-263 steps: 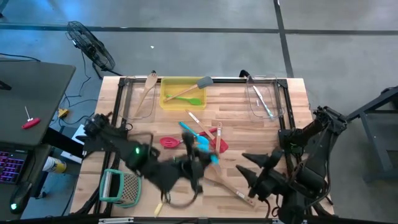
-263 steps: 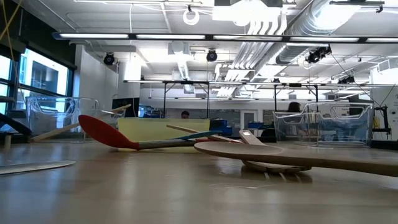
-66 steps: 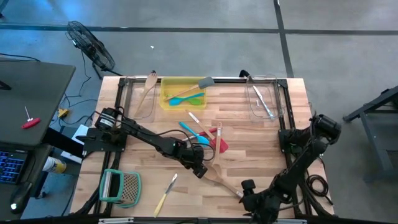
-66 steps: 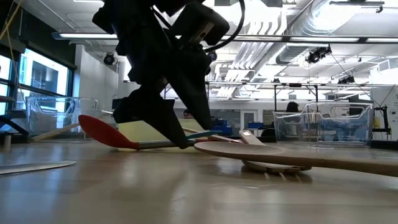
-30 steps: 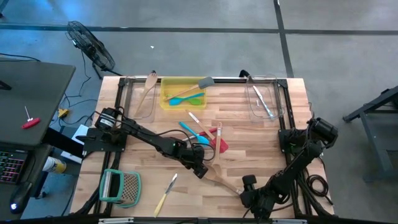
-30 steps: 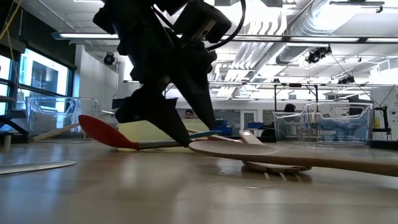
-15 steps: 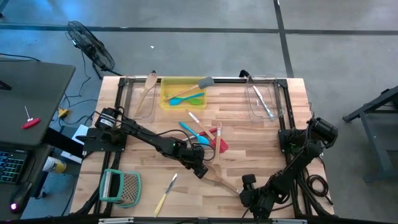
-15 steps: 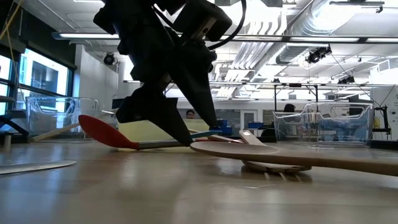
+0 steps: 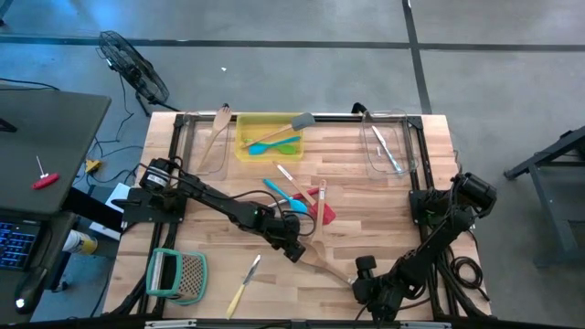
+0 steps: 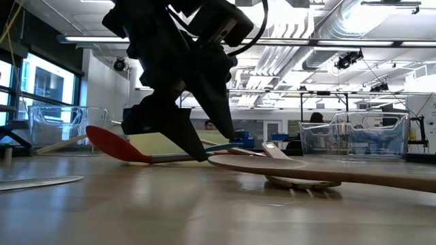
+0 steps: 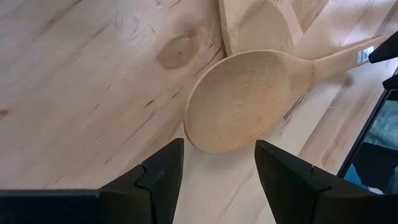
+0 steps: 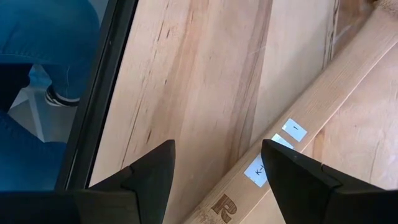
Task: Pick & Place Kitchen Items
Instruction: Put the wooden serving spoon into the left transparent bin
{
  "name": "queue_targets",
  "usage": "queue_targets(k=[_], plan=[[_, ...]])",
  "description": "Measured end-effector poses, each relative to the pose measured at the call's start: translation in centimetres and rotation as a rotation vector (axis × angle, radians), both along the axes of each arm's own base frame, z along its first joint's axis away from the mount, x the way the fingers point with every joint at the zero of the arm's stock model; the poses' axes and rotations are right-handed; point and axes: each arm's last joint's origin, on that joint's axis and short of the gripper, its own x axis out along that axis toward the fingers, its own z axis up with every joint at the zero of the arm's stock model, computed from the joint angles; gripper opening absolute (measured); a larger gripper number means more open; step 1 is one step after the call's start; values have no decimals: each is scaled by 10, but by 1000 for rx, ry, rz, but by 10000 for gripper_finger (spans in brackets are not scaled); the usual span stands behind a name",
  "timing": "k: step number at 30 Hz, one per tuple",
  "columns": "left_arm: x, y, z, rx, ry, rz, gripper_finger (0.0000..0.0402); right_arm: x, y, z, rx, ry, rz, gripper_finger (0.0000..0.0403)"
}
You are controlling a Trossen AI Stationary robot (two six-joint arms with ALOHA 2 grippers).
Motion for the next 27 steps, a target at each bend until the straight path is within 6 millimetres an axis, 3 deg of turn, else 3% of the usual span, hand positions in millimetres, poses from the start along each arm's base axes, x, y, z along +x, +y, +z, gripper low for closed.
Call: queue_targets(k=[18, 27], plan=[[6, -2, -21, 9, 27, -21, 193, 0, 0, 0, -2, -1, -1, 232], [8, -2, -21, 10, 3, -22, 193, 0, 0, 0, -1, -1, -1, 232]])
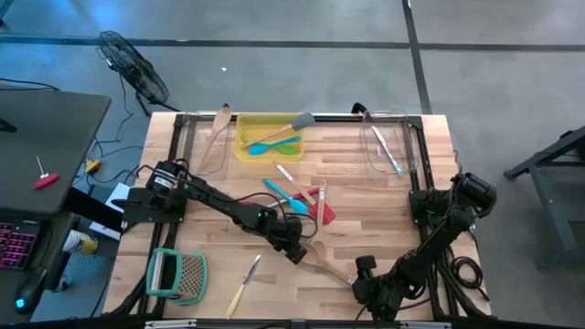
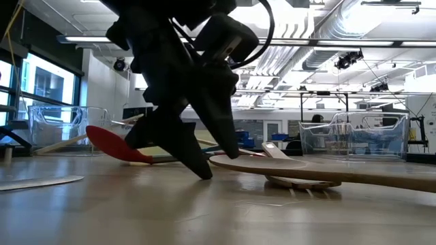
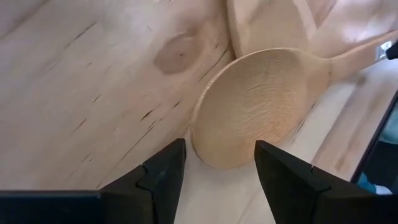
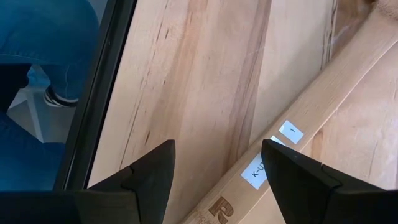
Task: Pick & Place Kitchen Items
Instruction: Put the wooden serving spoon into the left transparent bin
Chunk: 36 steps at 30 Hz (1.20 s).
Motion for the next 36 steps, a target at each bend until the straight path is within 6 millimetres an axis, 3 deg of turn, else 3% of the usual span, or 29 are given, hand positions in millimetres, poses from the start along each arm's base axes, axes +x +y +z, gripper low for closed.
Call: queue_targets(k=[36], plan=[[4, 4, 1, 28, -59, -81, 193, 0, 0, 0, 4, 2, -5, 232]])
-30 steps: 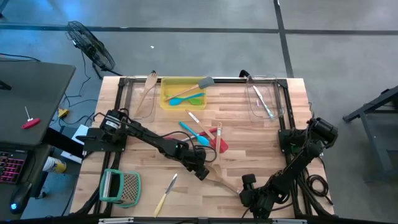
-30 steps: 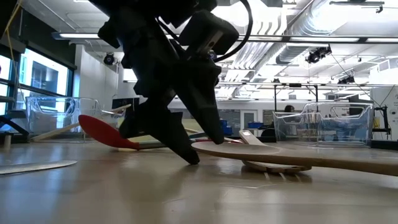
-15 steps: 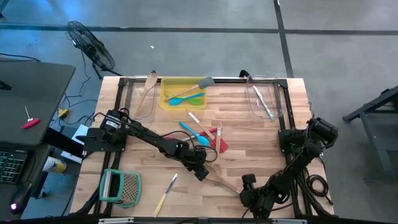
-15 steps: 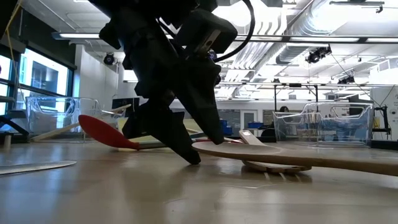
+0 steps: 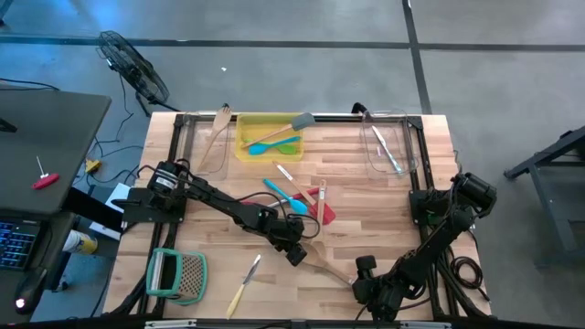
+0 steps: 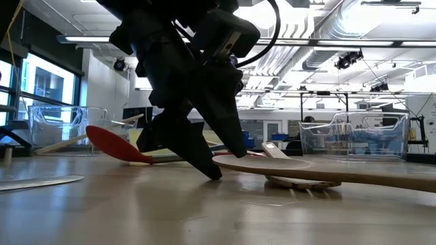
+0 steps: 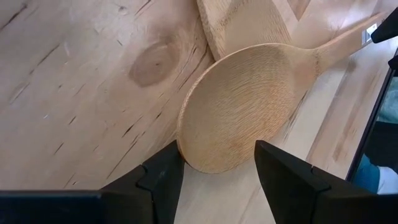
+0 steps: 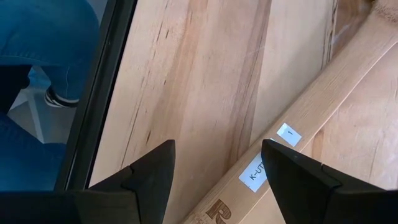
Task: Pick & Place Kitchen Items
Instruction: Put the wooden serving spoon into the left transparent bin
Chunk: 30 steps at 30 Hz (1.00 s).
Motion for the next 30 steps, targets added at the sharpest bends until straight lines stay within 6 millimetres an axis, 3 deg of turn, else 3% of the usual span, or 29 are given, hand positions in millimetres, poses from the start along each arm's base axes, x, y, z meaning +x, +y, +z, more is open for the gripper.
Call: queue_targets(k=[12, 25, 30], plan=[[2, -7, 3, 25, -68, -71, 193, 0, 0, 0, 2, 0, -2, 232], [-5, -5, 1, 24, 20, -57, 193, 0, 0, 0, 4, 1, -4, 232], [-18, -1, 16, 71, 80, -37, 193, -1, 1, 0, 12, 6, -15, 232]])
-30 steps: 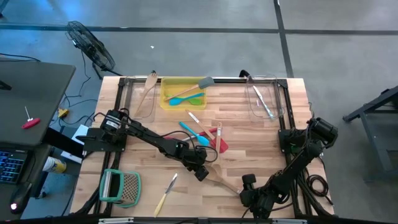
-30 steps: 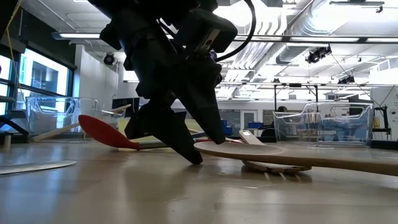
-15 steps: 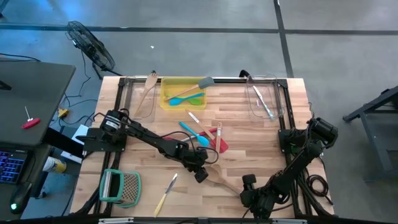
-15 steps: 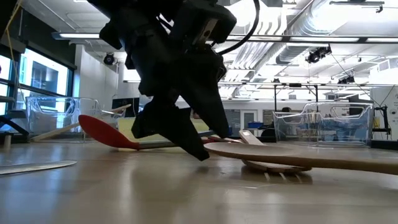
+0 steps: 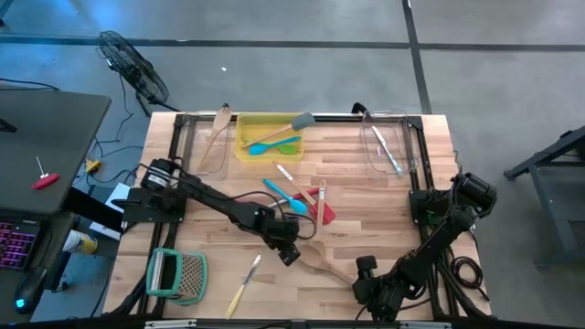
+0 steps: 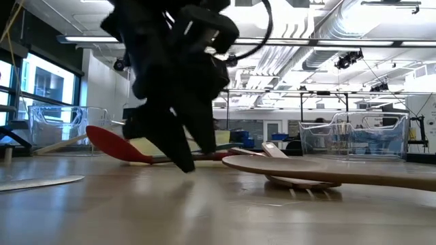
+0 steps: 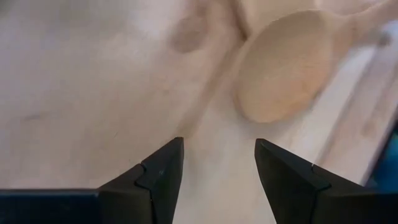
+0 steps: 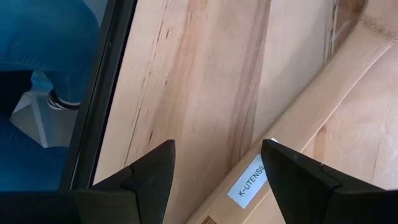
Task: Pick & Place Kitchen Items
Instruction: Put the wooden serving spoon into the left transparent bin
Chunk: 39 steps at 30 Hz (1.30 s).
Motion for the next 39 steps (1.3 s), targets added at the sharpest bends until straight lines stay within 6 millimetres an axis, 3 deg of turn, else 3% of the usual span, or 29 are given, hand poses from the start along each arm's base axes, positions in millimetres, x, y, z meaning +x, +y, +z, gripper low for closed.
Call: queue_targets(k=[5, 11, 13, 18, 25, 29, 35, 39], plan=[[-26, -3, 34, 20, -85, 43, 193, -1, 1, 0, 0, 0, 4, 232], [-66, -9, 54, 12, -284, 110, 193, -1, 1, 0, 1, -2, 4, 232], [-77, -10, 53, -23, -386, 119, 193, -1, 1, 0, 1, -3, 3, 232], [-94, -11, 29, -97, -592, 150, 193, -1, 1, 0, 1, -4, 3, 232], [-95, -15, 3, -105, -670, 214, 193, 1, -1, 0, -4, -2, -3, 232], [-92, -17, -13, -107, -615, 235, 193, 3, -2, 0, -11, -5, 5, 232], [-78, -24, -22, -141, -582, 260, 193, 3, -2, 0, -13, -6, 7, 232], [-68, -29, -16, -173, -598, 275, 193, 3, -2, 0, -11, -7, 7, 232]])
